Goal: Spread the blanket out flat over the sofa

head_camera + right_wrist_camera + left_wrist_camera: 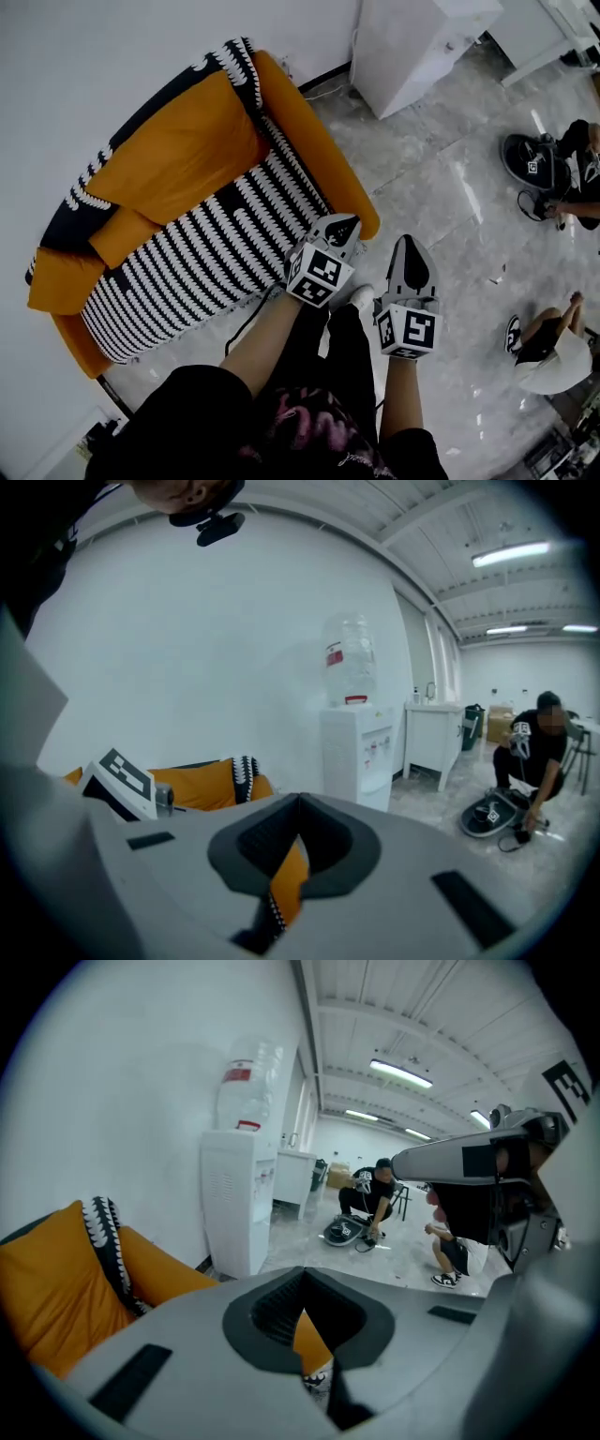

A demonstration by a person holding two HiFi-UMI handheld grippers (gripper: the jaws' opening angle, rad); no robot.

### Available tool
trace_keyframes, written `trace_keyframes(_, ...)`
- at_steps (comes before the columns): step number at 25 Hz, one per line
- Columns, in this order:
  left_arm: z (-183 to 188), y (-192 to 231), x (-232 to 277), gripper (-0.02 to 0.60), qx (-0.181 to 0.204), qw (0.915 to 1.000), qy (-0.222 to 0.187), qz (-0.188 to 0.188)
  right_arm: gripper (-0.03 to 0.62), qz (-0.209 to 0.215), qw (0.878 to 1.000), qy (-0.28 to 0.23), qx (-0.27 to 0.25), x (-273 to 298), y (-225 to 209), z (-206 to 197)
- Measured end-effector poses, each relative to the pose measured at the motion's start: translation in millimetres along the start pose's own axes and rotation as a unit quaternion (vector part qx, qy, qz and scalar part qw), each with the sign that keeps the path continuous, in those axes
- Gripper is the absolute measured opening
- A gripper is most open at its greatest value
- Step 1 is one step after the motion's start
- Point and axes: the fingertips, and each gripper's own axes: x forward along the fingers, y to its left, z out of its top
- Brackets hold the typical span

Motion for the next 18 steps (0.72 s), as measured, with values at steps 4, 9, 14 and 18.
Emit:
trace_keyframes(4, 5.1, 31.9, -31.7, 0.011, -0.019, 0.9988, -0.016, 0.041, 0.02, 0.038, 0.999, -0.007, -0.013, 13.4, 37.6, 17.8)
trace_keyframes(9, 2.2, 65.2, -62.6, 0.011, -0.048, 0.994, -0.026, 0.095, 0.02, 0.089, 0.995, -0.013, -0.04, 29.5, 70.1, 34.6)
trace_keyframes(14, 0.1, 84.8, -91.8, 0.011, -0.068, 0.9853, -0.032, 0.153, 0.02, 0.143, 0.988, -0.017, -0.054, 41.7, 93.6, 45.4)
trace_keyframes(18, -0.5, 95.6, -117.1, 0.011, -0.092, 0.9735, -0.039, 0.206, 0.02, 0.196, 0.978, -0.023, -0.068, 44.7, 115.0, 54.1)
